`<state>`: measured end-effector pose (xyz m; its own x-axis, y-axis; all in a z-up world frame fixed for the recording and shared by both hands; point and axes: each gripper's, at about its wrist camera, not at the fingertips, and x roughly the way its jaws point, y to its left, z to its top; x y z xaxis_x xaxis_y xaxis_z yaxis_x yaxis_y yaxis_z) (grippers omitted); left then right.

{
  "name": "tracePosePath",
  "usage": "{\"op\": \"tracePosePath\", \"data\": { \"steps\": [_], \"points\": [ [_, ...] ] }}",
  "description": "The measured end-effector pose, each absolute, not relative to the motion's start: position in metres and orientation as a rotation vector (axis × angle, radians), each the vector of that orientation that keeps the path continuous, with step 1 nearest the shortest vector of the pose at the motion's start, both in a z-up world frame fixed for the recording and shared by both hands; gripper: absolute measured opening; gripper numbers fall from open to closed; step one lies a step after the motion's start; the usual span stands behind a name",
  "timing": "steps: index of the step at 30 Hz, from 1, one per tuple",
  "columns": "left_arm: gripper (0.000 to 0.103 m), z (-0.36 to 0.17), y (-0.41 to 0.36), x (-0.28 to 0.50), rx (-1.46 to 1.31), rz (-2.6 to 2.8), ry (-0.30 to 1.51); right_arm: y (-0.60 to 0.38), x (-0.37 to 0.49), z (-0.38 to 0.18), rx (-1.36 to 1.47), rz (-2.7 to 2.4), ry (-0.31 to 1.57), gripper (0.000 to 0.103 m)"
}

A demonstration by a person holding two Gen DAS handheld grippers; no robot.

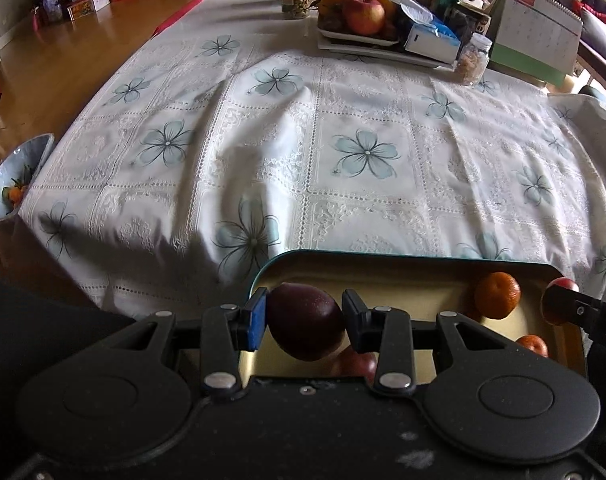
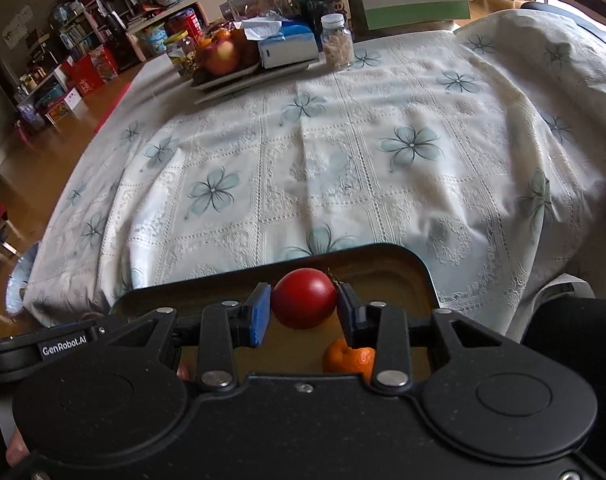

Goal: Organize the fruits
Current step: 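Carry the plum with left gripper and tomato with right gripper over the tray, then lower and release the plum with left gripper while right gripper releases the tomato into tray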

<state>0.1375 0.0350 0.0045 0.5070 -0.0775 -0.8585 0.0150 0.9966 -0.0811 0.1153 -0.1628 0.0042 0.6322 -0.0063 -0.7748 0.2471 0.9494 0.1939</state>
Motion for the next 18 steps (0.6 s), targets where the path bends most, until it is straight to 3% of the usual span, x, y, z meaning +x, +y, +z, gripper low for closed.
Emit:
{"op": "tracePosePath", "data": {
  "steps": [18],
  "points": [
    [0.039,-0.014,0.035,0.145,-0.117,-0.036,1.081,-0.110,0.096,-0.010,0.074,-0.103,0.869,0.045]
  ]
}}
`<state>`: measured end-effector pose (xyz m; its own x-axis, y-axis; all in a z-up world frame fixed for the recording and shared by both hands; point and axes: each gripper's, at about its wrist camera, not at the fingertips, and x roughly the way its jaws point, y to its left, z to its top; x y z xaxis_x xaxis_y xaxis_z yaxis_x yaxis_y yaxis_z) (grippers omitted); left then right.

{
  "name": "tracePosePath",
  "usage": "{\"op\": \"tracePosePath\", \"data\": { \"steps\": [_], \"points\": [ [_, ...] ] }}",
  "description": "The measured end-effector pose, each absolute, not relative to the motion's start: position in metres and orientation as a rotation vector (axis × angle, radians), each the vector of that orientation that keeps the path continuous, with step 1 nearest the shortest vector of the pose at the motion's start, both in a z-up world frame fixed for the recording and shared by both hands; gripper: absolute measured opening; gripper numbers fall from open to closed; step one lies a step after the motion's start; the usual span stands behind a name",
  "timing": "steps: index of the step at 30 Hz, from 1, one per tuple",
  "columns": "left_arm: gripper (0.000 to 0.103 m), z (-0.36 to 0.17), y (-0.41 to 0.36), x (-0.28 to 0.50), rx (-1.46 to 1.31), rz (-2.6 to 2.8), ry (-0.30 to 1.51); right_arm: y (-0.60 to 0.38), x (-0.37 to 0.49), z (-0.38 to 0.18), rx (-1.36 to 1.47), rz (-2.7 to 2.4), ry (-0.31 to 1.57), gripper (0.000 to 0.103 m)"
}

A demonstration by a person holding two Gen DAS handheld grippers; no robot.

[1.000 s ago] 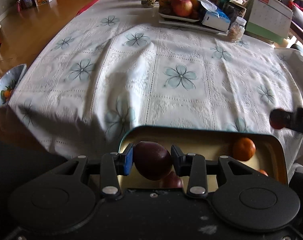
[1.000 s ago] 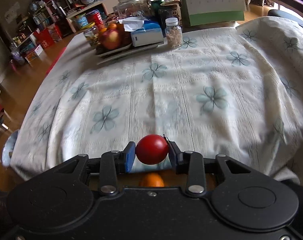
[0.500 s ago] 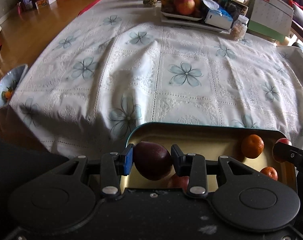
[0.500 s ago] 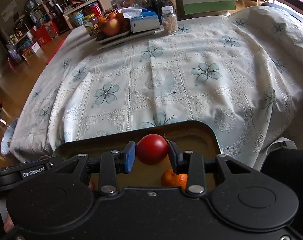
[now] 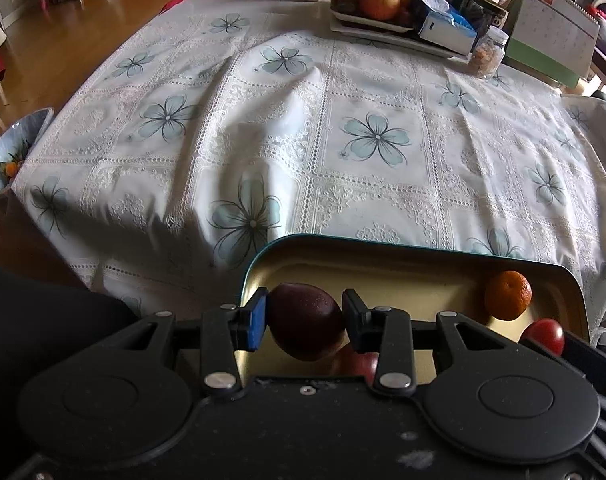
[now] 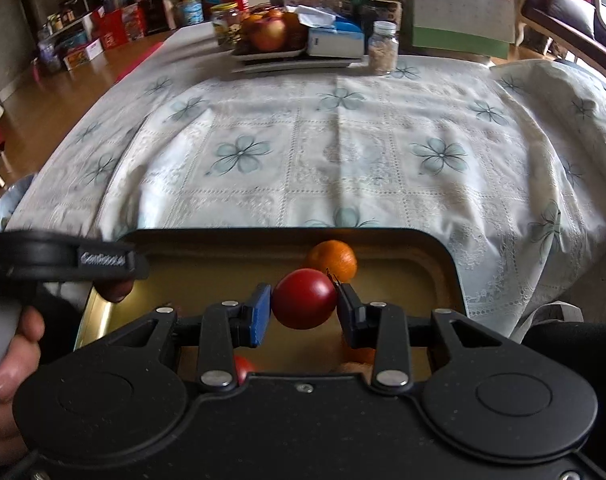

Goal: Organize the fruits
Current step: 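Lower and release the plum with left gripper while right gripper releases the tomato into tray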

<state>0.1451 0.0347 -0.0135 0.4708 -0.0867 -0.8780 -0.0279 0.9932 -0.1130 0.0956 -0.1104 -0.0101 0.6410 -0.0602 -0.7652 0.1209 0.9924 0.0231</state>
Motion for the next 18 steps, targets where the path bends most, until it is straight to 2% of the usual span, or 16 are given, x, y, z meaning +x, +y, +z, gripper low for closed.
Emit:
{"op": "tracePosePath", "data": {
  "steps": [18],
  "points": [
    [0.039,-0.012,0.029,0.138,-0.065,-0.028,1.046,-0.124,0.097,-0.006,0.160,-0.133,0.857,0.045]
  ]
}}
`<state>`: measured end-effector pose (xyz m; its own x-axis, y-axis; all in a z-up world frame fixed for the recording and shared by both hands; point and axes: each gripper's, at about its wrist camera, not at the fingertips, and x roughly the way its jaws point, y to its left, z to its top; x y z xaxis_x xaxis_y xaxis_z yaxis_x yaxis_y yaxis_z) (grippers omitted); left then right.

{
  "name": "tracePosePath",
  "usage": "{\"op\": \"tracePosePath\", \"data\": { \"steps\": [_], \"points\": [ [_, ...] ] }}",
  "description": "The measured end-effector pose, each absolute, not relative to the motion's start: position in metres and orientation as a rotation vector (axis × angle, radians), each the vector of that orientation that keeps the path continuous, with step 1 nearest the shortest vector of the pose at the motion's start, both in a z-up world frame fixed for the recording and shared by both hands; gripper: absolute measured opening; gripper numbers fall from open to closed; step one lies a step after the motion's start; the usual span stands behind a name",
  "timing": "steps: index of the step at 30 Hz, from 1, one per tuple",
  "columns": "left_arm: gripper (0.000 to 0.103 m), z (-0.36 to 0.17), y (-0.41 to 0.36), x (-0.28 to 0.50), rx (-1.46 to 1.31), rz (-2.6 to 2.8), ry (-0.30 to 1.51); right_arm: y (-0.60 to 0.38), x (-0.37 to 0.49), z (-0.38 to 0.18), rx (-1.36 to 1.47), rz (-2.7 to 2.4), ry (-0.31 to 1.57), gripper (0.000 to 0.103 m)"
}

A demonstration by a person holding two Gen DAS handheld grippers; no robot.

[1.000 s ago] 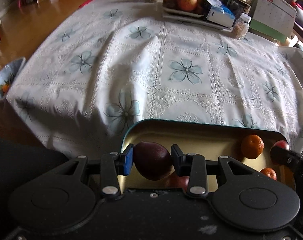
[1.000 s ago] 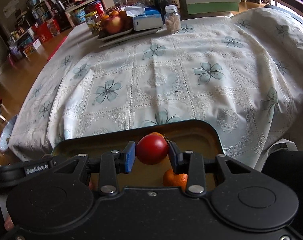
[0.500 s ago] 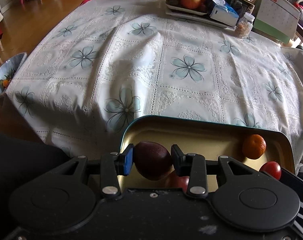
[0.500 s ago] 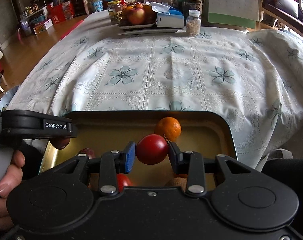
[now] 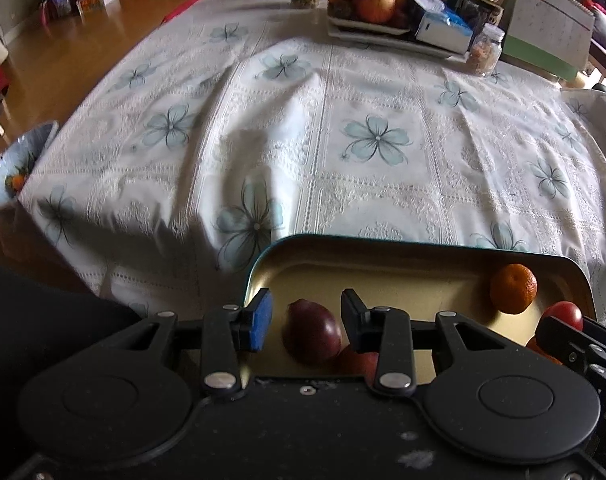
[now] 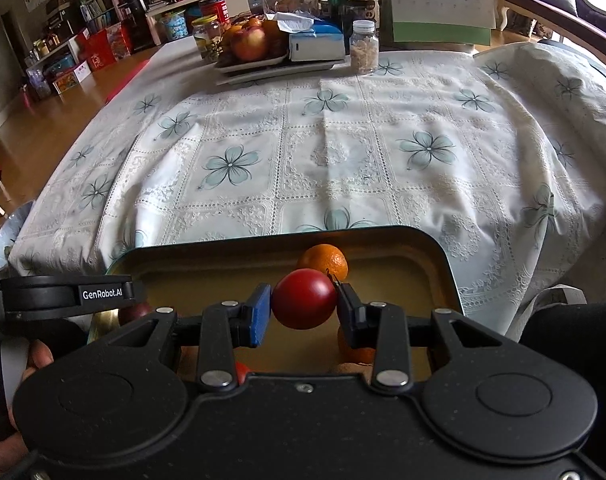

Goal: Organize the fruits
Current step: 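Lower and release the plum with left gripper while right gripper releases the tomato into tray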

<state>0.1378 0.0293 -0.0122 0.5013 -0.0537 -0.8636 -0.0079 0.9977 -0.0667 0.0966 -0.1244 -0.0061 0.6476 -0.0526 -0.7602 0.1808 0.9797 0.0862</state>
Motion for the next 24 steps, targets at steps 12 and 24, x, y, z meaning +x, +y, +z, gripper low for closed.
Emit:
{"op": "tracePosePath", "data": {
  "steps": [12,24],
  "points": [
    [0.039,-0.014,0.031,0.139,-0.082,-0.031,1.065,-0.124,0.098,-0.007,0.166,-0.130,0.870,0.046],
    [0.039,-0.008,0.029,0.129,-0.055,-0.034,1.040,-0.122,0.097,-0.006,0.135,-0.147,0.871,0.046]
  ]
}}
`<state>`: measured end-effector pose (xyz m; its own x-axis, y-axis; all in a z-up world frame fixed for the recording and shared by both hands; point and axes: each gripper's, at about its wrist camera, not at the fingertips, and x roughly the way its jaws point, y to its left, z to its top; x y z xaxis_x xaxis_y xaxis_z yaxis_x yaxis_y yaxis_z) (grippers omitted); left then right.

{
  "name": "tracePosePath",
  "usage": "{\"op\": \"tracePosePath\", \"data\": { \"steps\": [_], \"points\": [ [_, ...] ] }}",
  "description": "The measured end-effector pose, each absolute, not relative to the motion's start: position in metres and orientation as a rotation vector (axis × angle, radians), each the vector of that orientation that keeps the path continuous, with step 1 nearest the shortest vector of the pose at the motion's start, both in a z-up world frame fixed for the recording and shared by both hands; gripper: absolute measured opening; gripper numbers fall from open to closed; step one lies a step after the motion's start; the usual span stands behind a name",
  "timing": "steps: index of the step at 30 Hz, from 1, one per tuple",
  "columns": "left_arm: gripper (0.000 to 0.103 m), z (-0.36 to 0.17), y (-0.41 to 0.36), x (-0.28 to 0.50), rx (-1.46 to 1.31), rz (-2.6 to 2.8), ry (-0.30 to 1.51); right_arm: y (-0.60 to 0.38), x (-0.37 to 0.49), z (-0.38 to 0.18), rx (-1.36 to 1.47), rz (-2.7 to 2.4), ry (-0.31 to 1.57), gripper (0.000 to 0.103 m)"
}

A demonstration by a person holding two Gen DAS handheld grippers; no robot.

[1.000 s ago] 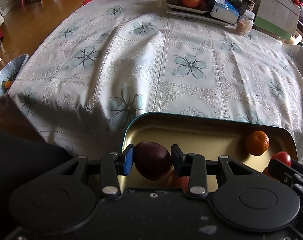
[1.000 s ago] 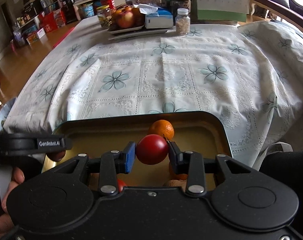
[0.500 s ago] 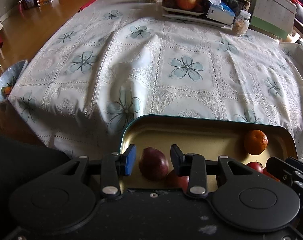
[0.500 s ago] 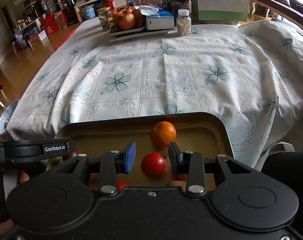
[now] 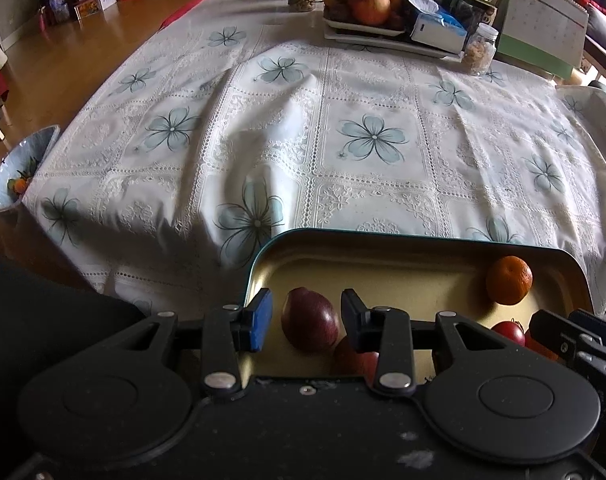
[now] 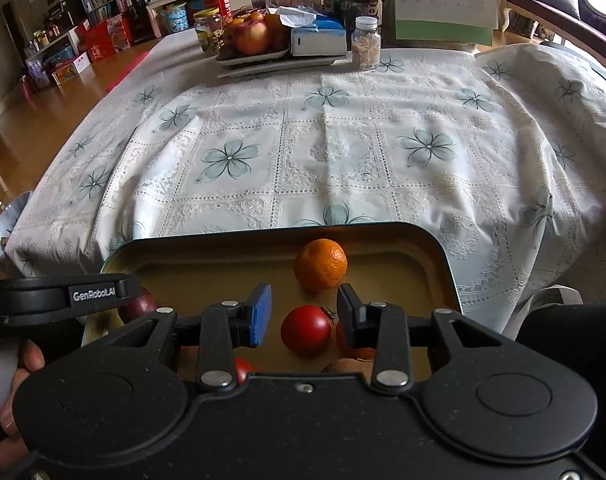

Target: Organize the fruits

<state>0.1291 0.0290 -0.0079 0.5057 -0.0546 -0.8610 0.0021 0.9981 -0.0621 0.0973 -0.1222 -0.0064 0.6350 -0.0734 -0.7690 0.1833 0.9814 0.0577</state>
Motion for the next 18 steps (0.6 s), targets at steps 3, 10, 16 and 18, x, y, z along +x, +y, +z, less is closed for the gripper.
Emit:
{"op": "tracePosePath", "data": {
  "steps": [3,10,16,18],
  "points": [
    [0.039,-0.005,0.029,0.123,-0.053,-0.041,1.034,-0.124,0.095,-0.006,0.138,-0.156,0.871,0.046],
    [0.039,-0.005,0.031,0.099,-0.081,-0.041,1.034,-0.126,0.081,-0.004,0.149,-0.187,0.865,0.045],
    [0.039,-0.007,0.027,0.075,-0.077,-0.045,1.028,-0.124,0.067,-0.004,0.143,-0.211,0.860,0.046],
    [0.039,-0.007,0.026,0.066,-0.075,-0.048,1.026,-0.123,0.061,-0.003,0.144,-0.219,0.857,0.046]
  ]
}}
